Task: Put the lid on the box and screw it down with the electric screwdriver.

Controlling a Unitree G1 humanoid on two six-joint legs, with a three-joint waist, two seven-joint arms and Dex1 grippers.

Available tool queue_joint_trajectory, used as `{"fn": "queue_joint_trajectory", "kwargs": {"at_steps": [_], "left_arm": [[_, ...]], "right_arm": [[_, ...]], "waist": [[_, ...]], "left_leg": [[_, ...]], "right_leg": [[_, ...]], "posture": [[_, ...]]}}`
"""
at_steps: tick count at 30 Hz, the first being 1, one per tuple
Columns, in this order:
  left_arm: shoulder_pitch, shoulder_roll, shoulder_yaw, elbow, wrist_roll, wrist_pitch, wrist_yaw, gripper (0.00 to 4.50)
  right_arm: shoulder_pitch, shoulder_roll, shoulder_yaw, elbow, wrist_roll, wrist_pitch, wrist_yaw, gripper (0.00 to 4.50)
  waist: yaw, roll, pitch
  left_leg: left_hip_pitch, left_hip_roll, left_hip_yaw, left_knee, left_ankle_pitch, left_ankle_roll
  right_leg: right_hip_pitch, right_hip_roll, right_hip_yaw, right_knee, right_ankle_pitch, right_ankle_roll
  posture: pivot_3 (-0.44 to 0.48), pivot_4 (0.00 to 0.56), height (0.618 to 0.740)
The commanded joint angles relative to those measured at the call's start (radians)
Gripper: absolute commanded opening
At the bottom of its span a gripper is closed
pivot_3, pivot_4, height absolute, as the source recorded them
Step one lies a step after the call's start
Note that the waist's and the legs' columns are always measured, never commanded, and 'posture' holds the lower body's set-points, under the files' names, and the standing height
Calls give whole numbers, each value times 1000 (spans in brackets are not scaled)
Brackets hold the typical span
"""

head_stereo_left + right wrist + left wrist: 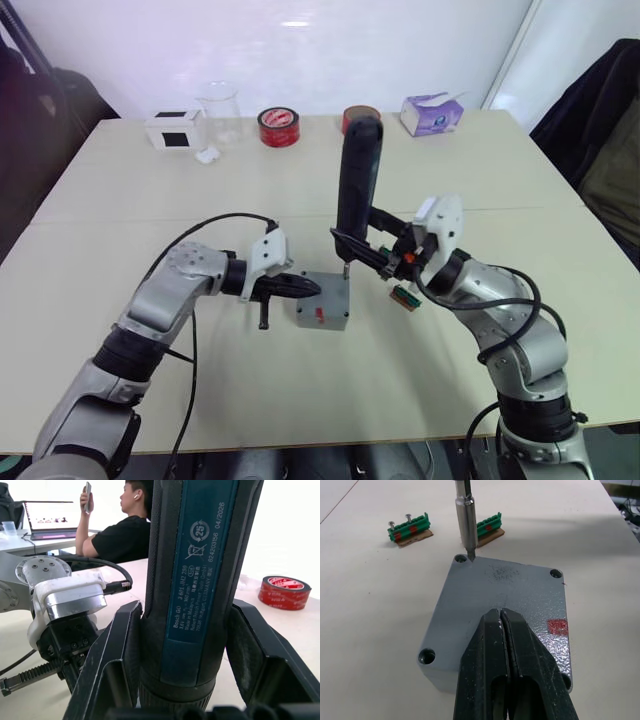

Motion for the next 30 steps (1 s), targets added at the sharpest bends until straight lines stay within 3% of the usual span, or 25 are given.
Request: {"fn": "queue_joint_trajectory", "kwargs": {"at_steps": [1,20,30], "left_arm": [[16,2,-11,-5,19,6,0,0],[16,0,-19,-2,27,1,-3,0],[33,-1,-42,10,65,-11,0,0]], "right_arm": [[-12,3,-8,-13,2,-58,-5,1906],[51,-45,59,43,-55,-63,4,1906],[82,-17,109,73,-76,44,-104,1906]], "waist": [[0,0,0],[0,-1,-1],[0,-3,-8]], "left_leg": [[0,0,0,0,0,0],[2,0,0,0,0,0],[23,1,0,-2,-1,1]], "right_leg": [[0,0,0,0,0,0],[2,0,0,0,0,0],[24,1,0,-4,-1,-1]], "posture": [[0,150,740],[0,150,740],[0,150,740]]}}
